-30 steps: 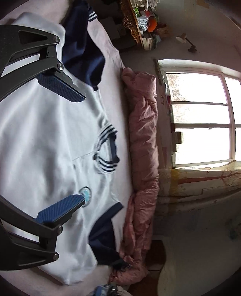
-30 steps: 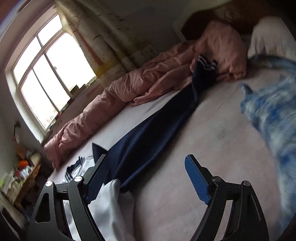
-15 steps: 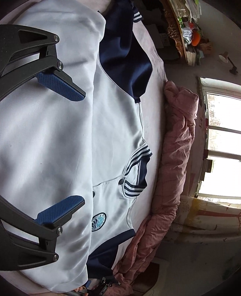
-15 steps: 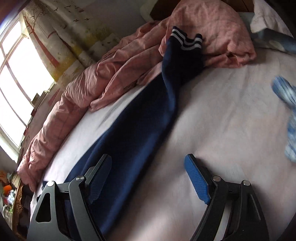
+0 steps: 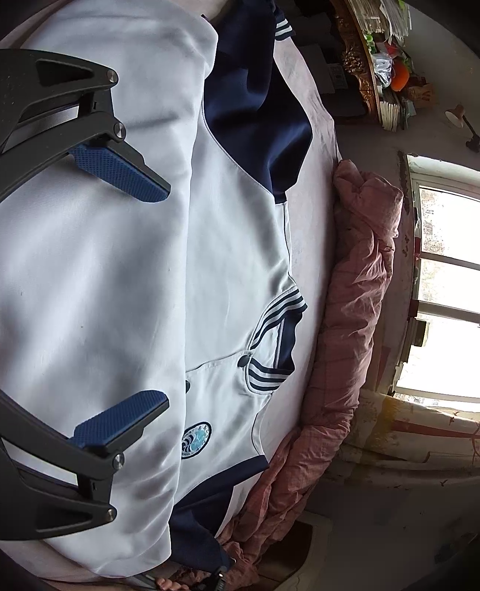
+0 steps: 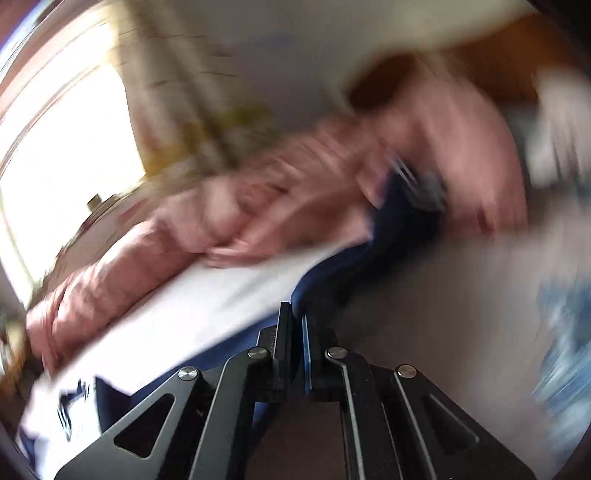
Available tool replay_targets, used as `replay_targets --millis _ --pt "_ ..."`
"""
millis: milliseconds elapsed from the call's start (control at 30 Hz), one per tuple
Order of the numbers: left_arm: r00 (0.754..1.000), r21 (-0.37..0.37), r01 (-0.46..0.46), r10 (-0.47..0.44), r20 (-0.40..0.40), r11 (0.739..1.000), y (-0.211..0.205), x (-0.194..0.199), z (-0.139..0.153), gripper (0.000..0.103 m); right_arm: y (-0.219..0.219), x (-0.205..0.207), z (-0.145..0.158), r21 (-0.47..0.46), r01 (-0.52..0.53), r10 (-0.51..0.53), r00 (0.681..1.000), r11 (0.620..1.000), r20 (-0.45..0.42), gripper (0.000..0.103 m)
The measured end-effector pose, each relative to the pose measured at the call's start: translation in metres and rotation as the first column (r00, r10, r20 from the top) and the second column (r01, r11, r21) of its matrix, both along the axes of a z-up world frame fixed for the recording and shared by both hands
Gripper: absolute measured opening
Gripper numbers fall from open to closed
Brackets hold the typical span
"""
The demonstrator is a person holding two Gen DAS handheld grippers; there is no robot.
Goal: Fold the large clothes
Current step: 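Grasp the navy sleeve cuff with the right tool and lift it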
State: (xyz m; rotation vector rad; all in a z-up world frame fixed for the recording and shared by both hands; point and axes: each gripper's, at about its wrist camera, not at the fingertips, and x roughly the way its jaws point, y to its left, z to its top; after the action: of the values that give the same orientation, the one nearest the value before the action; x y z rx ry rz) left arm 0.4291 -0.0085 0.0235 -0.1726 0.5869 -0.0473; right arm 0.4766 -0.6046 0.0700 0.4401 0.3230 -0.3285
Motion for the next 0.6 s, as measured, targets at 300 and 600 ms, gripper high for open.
replay_targets --millis 300,600 --pt "1.0 0.023 0.003 -0.003 0.013 1.0 -0.003 -0.002 0.003 0.101 0.143 0.033 0.017 -0.034 -0.361 0.353 0.925 0.932 -0.141 0.005" --pt "0.999 -0.033 0.032 -0.032 0.003 0.999 0.003 0.002 0.001 0.1 0.337 0.013 -0.009 -0.004 -0.614 0.569 0.733 0.789 -0.372 0.008"
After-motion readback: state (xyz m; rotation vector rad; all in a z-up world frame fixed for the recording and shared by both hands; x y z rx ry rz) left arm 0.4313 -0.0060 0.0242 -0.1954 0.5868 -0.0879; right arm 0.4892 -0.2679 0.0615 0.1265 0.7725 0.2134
